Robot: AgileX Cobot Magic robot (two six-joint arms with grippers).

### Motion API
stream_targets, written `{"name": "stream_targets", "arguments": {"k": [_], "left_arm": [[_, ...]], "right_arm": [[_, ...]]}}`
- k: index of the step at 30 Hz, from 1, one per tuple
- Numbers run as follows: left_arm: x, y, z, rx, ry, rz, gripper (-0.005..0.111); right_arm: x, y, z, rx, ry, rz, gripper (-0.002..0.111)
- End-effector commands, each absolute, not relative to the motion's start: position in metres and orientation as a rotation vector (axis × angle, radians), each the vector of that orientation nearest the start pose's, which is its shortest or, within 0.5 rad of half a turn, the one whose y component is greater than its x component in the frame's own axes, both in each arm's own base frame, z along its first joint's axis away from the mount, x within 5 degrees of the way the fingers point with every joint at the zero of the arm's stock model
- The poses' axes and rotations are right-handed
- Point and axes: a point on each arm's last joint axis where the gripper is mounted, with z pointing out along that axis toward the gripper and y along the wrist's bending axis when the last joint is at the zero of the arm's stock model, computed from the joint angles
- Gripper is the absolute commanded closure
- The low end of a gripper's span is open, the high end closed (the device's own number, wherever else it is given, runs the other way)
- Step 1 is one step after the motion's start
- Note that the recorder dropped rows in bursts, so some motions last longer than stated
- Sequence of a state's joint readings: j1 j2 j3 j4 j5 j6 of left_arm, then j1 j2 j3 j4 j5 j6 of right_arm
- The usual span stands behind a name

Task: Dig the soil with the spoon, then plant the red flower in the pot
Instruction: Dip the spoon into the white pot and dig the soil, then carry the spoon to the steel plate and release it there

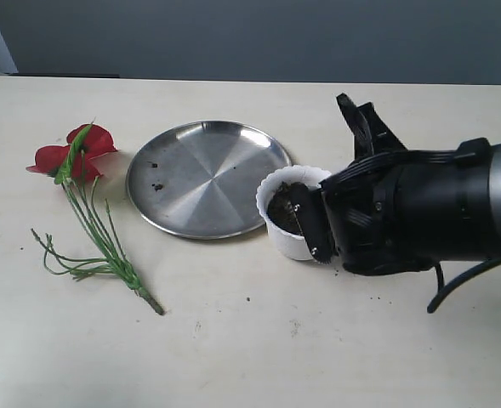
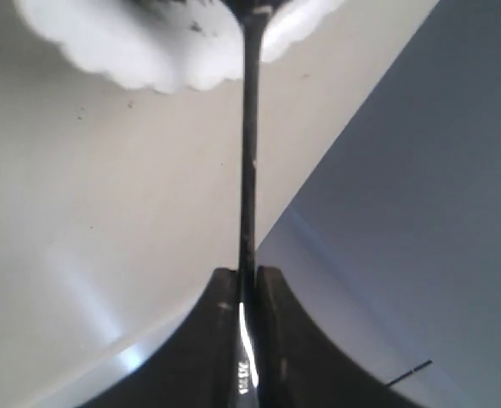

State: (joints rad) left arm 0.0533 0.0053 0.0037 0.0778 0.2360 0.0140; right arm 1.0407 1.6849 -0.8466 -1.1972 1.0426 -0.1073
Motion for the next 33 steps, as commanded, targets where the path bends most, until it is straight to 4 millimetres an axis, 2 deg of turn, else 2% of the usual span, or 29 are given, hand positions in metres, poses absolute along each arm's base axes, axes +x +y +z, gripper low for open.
{"name": "stream_targets", "arguments": {"k": [1,5,12,16,20,23,26,33], "left_arm": [[0.055,0.004,0.192,0.021,1.716,0.116,0.106],[0.055,0.004,0.192,0.021,1.716,0.116,0.106],[0.055,0.004,0.192,0.021,1.716,0.116,0.106],[0.055,0.004,0.192,0.021,1.716,0.116,0.106],[0.055,0.004,0.192,0.021,1.716,0.116,0.106],[0.055,0.004,0.192,0.021,1.716,0.116,0.106],[0.055,0.004,0.192,0.021,1.716,0.116,0.106],[0.055,0.004,0.192,0.021,1.716,0.116,0.106]], "right_arm": [[0.206,0.202,0.203,-2.042,1.517,-1.302,0.108],[0.199,0.198,0.215,-1.885,1.678,-1.155,0.108],[0.181,0.187,0.227,-1.544,2.077,-0.843,0.108],[0.169,0.192,0.229,-1.492,2.186,-0.561,0.108],[0.165,0.213,0.232,-1.488,2.091,-0.24,0.109],[0.17,0.23,0.235,-1.457,2.034,-0.113,0.109],[0.181,0.25,0.239,-1.431,2.042,-0.085,0.109],[0.218,0.314,0.245,-1.468,1.947,-0.083,0.109]]}}
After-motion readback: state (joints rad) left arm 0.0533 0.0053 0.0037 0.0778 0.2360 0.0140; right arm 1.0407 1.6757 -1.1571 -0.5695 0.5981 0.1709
